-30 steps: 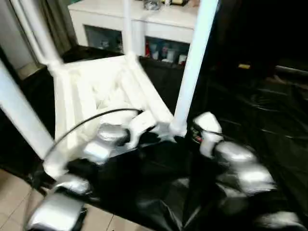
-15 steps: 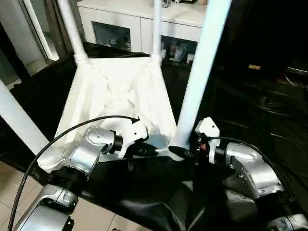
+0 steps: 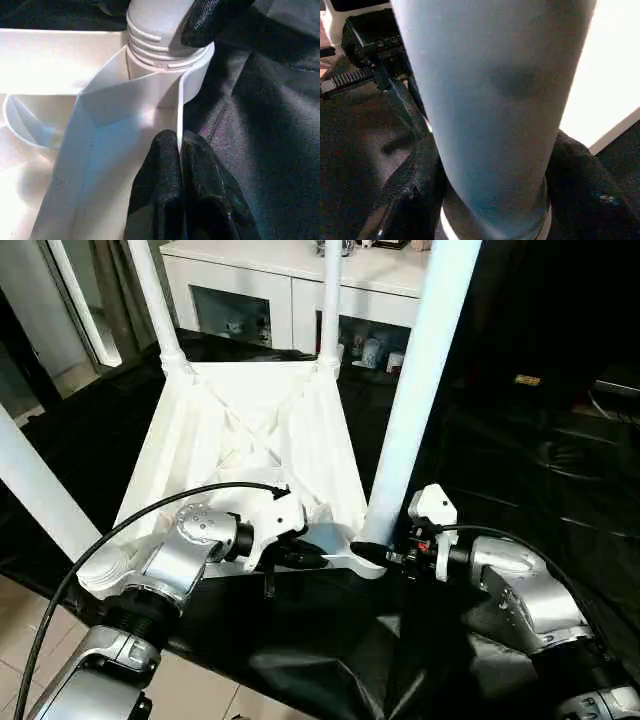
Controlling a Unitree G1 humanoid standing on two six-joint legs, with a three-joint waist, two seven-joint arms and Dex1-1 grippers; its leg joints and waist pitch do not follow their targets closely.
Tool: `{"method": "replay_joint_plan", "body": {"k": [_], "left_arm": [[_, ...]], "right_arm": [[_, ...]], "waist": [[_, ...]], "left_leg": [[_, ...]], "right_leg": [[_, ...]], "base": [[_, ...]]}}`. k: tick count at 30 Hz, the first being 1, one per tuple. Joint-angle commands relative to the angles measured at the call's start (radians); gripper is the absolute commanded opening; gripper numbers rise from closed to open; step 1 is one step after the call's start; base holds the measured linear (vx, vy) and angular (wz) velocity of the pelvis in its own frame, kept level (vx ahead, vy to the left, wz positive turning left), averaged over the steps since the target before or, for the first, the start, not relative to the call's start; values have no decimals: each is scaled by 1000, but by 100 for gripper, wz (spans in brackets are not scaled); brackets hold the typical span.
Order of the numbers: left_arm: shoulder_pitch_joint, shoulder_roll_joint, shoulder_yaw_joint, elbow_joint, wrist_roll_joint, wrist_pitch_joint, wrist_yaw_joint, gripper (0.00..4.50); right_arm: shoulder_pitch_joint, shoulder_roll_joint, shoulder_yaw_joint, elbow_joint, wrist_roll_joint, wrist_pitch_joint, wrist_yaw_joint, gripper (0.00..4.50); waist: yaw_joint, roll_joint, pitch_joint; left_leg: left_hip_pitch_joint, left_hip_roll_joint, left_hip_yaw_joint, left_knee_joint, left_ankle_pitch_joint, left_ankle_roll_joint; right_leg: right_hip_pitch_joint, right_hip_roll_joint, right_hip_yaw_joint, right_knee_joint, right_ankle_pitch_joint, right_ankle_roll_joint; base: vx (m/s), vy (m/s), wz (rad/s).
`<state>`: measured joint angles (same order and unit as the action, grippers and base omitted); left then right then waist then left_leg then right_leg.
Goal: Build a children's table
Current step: Rotate leg to tighten
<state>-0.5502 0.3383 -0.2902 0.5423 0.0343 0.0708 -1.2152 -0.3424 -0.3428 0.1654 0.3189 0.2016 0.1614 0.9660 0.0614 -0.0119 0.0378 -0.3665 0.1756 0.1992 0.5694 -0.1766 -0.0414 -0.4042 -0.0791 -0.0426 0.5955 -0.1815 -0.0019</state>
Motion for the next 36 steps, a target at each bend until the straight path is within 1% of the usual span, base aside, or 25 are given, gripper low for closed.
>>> {"method": "replay_joint_plan", "body": {"k": [1,3,4,5,6,7,8,9,10,11,12,15,17,20,21,23,24,26,27,30,31,33,34,35,36], "left_arm": [[9,-35,23,22,-36,9,42,0],[-5,-58,37,49,-27,18,101,0],[-11,-67,41,60,-22,18,123,0],[-26,-86,48,83,-11,28,177,0],[-28,-89,48,86,-9,28,183,0],[-63,-130,63,144,16,41,303,0],[-83,-152,69,175,29,53,366,0],[-95,-163,72,193,35,60,402,0],[-108,-179,79,215,39,62,446,0],[-129,-203,85,247,46,63,505,0],[-138,-214,85,260,50,62,534,0],[-159,-236,79,288,63,55,568,0],[-167,-242,74,298,69,47,567,0],[-170,-237,60,305,81,23,542,0],[-171,-235,60,306,79,18,533,0],[-172,-233,58,309,77,8,523,0],[-170,-226,52,308,74,-6,503,0],[-165,-218,46,302,73,-18,483,0],[-157,-206,43,290,65,-26,453,0],[-145,-190,39,273,54,-41,405,0],[-130,-175,37,255,40,-56,349,0],[-116,-160,36,236,21,-79,286,0],[-101,-145,33,209,-2,-82,224,0],[-98,-142,32,204,-6,-82,212,0],[-78,-118,23,168,-31,-84,130,0]], "right_arm": [[13,19,-12,45,-25,12,-71,245],[9,52,-41,87,-40,17,-174,244],[7,64,-50,102,-46,19,-211,244],[9,86,-59,121,-63,21,-280,243],[10,89,-61,123,-64,21,-288,242],[14,148,-91,155,-88,25,-447,242],[14,184,-111,168,-91,40,-526,240],[13,205,-123,174,-89,50,-570,234],[12,227,-132,181,-93,59,-619,234],[8,259,-133,194,-110,62,-690,234],[6,273,-130,199,-118,61,-715,234],[-7,317,-126,219,-118,50,-752,234],[-20,330,-118,237,-125,36,-766,234],[-39,336,-126,254,-120,6,-761,234],[-46,336,-136,254,-113,-4,-755,272],[-52,333,-136,255,-116,-14,-749,283],[-63,317,-132,257,-126,-29,-738,283],[-73,300,-129,256,-131,-36,-724,310],[-86,271,-125,247,-130,-33,-679,328],[-90,222,-107,215,-120,-26,-582,328],[-81,172,-88,172,-100,-18,-465,328],[-70,126,-72,135,-82,-9,-365,328],[-55,87,-52,104,-73,-9,-288,328],[-53,79,-49,99,-71,-10,-274,328],[-34,34,-28,64,-55,-1,-187,328]], "waist": [[1,-13,-51],[-2,-9,-48],[-5,-13,-47],[-7,-13,-47],[-9,-12,-45],[-11,-7,-43],[-14,-9,-40],[-16,-8,-39],[-18,-3,-41],[-22,-8,-41],[-21,-2,-43],[-25,-3,-45],[-25,4,-46],[-30,1,-47],[-30,-1,-46],[-29,1,-46],[-30,-1,-45],[-27,-4,-46],[-29,-5,-46],[-26,-4,-50],[-25,-6,-51],[-21,-8,-53],[-16,-9,-53],[-14,-8,-52],[-14,-5,-53]], "left_leg": [[10,54,-22,-59,-221,51],[12,54,-22,-61,-237,40],[11,51,-26,-64,-265,21],[11,52,-27,-64,-268,16],[13,51,-26,-65,-279,12],[16,50,-27,-65,-299,2],[20,48,-29,-67,-334,-12],[19,46,-31,-68,-344,-17],[21,46,-35,-70,-358,-25],[22,44,-35,-69,-366,-22],[23,44,-36,-69,-367,-23],[22,44,-35,-70,-371,-6],[17,45,-36,-73,-364,0],[18,46,-34,-73,-372,3],[18,45,-33,-72,-374,7],[18,45,-33,-73,-377,10],[18,46,-33,-73,-378,10],[16,46,-34,-73,-371,13],[13,46,-34,-73,-362,16],[12,47,-31,-70,-337,27],[9,47,-29,-67,-315,39],[6,50,-25,-62,-277,60],[1,51,-25,-60,-248,78],[2,51,-23,-59,-245,82],[7,53,-22,-57,-245,84]], "right_leg": [[42,-65,40,-73,-238,-205],[38,-65,40,-76,-265,-203],[41,-67,38,-82,-331,-186],[41,-67,38,-83,-345,-179],[35,-65,39,-87,-366,-172],[32,-65,40,-91,-397,-164],[28,-65,38,-97,-451,-147],[30,-65,37,-99,-481,-133],[29,-68,37,-102,-514,-118],[28,-66,36,-108,-529,-106],[27,-67,36,-108,-525,-105],[26,-65,37,-110,-498,-105],[30,-64,38,-106,-453,-115],[31,-63,37,-105,-424,-130],[30,-64,37,-106,-428,-130],[30,-65,37,-107,-441,-129],[30,-66,37,-108,-449,-128],[33,-67,36,-108,-458,-123],[33,-66,36,-107,-453,-122],[36,-67,38,-104,-410,-133],[39,-65,38,-99,-368,-146],[41,-65,40,-91,-300,-166],[47,-68,38,-85,-260,-186],[45,-67,38,-86,-257,-186],[41,-67,40,-85,-251,-193]], "base": [[0,0,0],[0,0,0],[0,0,0],[0,0,0],[0,0,0],[0,0,0],[0,0,0],[0,0,0],[0,0,0],[0,0,0],[0,0,0],[0,0,0],[0,0,0],[0,0,0],[0,0,0],[0,0,0],[0,0,0],[0,0,0],[0,0,0],[0,0,0],[0,0,0],[0,0,0],[0,0,0],[0,0,0],[0,0,0]]}}
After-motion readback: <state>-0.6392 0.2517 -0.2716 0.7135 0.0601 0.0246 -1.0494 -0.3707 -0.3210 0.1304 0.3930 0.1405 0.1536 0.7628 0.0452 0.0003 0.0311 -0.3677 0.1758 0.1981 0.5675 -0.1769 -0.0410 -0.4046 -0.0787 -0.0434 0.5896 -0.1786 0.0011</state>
